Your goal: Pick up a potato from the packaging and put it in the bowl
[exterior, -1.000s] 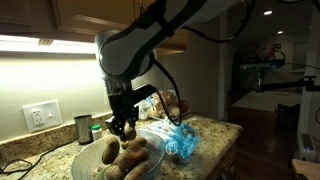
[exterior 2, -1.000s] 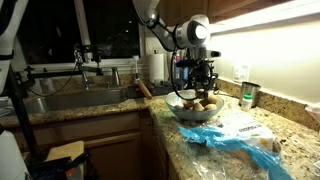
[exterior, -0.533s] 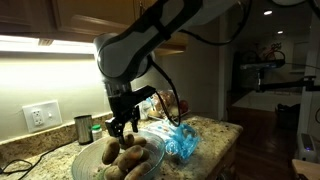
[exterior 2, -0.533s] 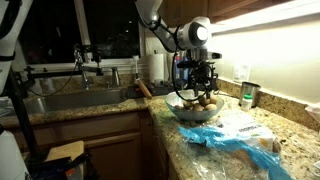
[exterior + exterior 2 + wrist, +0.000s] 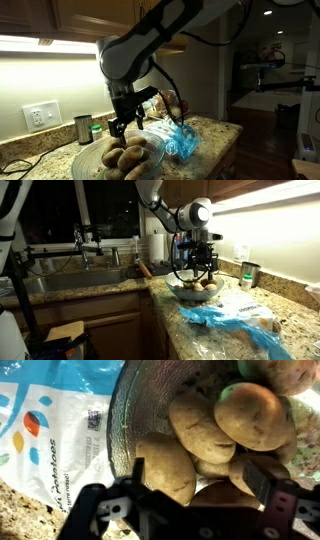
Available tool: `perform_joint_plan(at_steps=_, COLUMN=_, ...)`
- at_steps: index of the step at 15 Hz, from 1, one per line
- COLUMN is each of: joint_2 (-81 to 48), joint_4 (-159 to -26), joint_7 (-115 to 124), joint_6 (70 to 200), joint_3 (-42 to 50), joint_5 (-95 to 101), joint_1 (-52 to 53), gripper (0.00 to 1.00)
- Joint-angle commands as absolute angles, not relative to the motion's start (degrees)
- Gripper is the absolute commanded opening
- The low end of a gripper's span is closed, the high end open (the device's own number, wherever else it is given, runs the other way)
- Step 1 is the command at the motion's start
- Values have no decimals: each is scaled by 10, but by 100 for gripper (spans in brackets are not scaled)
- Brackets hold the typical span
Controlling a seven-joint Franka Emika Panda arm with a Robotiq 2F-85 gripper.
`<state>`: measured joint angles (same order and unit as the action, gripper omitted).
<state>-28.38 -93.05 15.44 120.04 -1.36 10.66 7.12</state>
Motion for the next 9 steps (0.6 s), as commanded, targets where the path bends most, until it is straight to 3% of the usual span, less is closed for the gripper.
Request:
perform_joint_plan(at_steps=1, joint_2=-261, joint_4=-961, joint_7=208, joint_6=1192, joint_3=8, joint_5=123, joint_1=94, gripper=100)
perform_joint_plan(at_steps=9, joint_2=-284, joint_4=-937, joint_7=189, joint_6=1199, joint_3=2, joint_5=110, joint_1=88, gripper=100)
